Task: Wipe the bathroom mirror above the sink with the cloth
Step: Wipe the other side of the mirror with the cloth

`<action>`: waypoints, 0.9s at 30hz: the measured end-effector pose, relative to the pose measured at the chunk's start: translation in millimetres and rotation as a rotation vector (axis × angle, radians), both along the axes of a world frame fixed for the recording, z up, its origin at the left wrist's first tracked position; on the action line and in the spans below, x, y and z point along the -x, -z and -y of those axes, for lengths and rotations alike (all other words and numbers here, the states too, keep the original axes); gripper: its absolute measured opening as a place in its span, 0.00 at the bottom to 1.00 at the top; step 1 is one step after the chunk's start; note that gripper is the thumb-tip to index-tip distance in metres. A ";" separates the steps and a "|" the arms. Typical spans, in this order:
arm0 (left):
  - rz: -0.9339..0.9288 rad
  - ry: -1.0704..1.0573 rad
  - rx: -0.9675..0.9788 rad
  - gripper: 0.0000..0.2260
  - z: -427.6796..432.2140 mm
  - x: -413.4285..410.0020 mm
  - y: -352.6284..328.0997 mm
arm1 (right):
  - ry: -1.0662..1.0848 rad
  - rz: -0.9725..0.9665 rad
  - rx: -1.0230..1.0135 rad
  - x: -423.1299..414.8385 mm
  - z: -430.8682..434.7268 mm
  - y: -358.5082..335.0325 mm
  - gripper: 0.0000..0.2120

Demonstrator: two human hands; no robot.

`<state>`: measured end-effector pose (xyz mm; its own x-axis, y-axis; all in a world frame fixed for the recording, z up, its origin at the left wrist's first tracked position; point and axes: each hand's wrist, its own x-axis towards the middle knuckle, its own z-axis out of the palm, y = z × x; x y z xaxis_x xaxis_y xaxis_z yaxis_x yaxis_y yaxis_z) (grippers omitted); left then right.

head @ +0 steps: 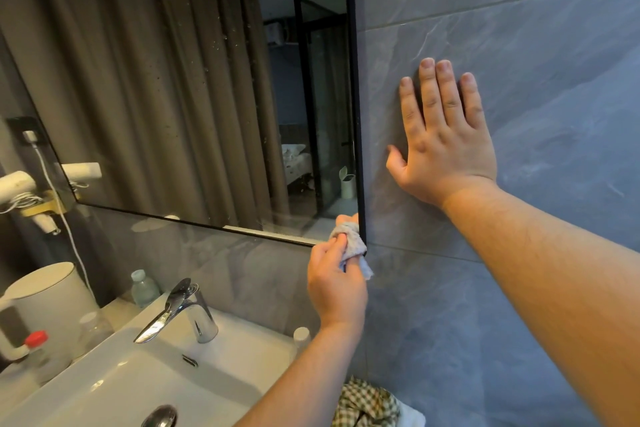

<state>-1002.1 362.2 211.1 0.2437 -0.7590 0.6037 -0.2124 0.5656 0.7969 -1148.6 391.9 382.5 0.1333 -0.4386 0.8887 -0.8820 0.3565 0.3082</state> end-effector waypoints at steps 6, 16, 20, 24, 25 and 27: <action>-0.066 0.058 -0.072 0.12 21.8 -28.4 -9.2 | -0.014 0.002 0.008 1.7 0.2 0.2 0.40; -0.388 -0.143 -0.399 0.11 116.2 -111.0 -27.0 | -0.028 0.014 0.008 0.7 -1.1 0.0 0.40; -0.538 -0.138 -0.448 0.08 121.5 -114.3 -41.8 | -0.033 0.018 0.004 0.5 0.2 0.3 0.40; -0.500 -0.182 -0.458 0.03 124.8 -110.8 -45.9 | -0.023 0.014 0.004 0.2 -0.3 0.5 0.40; -0.466 -0.198 -0.434 0.03 123.5 -109.3 -48.6 | -0.022 0.013 0.004 0.1 -0.3 0.5 0.40; -0.390 -0.213 -0.363 0.05 120.5 -104.2 -56.0 | -0.022 0.010 0.003 0.4 -0.6 0.0 0.40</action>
